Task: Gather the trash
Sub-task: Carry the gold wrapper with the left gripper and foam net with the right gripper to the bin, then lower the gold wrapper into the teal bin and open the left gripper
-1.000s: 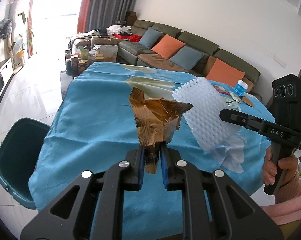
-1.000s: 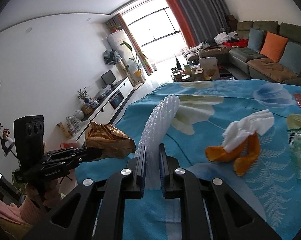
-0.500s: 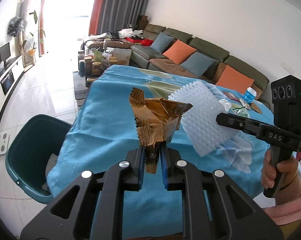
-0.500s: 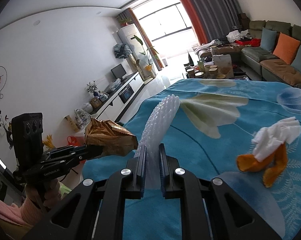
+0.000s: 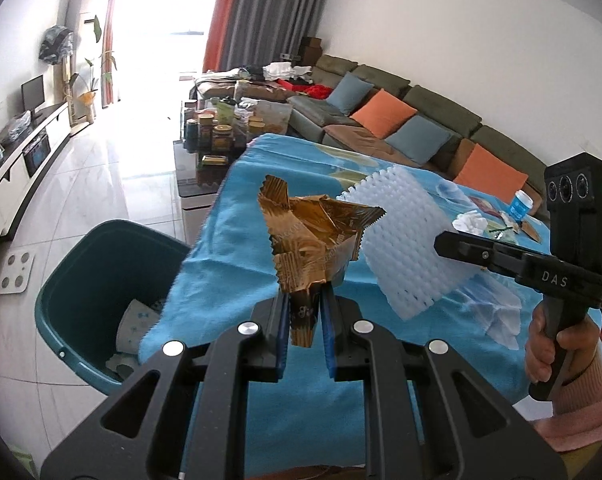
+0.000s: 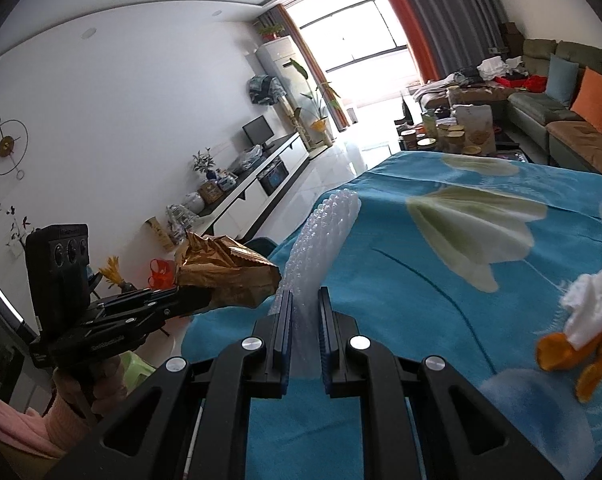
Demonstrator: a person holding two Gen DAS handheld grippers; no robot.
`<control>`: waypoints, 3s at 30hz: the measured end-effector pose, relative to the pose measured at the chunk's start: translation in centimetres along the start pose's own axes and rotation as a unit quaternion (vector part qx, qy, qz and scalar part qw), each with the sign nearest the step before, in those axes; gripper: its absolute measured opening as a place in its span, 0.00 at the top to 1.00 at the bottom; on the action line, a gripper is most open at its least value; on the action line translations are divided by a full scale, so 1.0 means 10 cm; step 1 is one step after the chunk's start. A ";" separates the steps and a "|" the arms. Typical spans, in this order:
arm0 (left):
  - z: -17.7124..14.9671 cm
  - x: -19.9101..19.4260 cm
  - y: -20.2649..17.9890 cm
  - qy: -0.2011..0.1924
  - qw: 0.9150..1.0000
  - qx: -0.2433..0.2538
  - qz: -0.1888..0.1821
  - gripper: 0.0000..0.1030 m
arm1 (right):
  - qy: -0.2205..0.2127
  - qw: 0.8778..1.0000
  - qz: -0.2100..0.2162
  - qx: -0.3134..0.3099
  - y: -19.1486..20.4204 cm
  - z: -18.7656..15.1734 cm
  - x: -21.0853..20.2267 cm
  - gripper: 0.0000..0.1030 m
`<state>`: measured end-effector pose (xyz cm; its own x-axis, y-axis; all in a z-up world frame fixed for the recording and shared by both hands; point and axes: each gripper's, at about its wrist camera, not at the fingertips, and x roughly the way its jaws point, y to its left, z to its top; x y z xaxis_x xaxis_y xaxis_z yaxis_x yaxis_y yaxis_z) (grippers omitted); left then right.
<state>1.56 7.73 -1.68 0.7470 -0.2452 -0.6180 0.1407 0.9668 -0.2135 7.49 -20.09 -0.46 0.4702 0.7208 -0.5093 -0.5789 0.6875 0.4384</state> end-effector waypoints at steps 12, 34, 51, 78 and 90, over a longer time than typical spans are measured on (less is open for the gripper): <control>-0.04 -0.09 0.17 -0.008 1.000 -0.023 0.020 0.86 | 0.017 1.000 0.019 -0.008 0.13 0.06 0.23 0.90; -0.08 -0.30 0.50 -0.022 0.996 -0.055 0.069 0.86 | 0.045 0.997 0.056 -0.030 0.33 0.23 0.67 0.90; -0.11 -0.29 0.67 -0.021 0.993 -0.071 0.092 0.92 | 0.063 0.995 0.077 -0.029 0.40 0.31 0.93 0.90; -0.10 -0.03 0.97 -0.009 0.987 -0.092 0.129 0.94 | 0.097 0.991 0.084 -0.043 0.70 0.38 1.37 0.90; -0.08 0.08 1.07 -0.007 0.985 -0.097 0.141 0.94 | 0.106 0.989 0.084 -0.052 0.79 0.38 1.50 0.90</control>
<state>3.18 17.77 -5.08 0.7482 0.0332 -0.6626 -0.1993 0.9638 -0.1768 12.51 -3.55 -1.79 0.2181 0.7816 -0.5844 -0.7071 0.5393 0.4573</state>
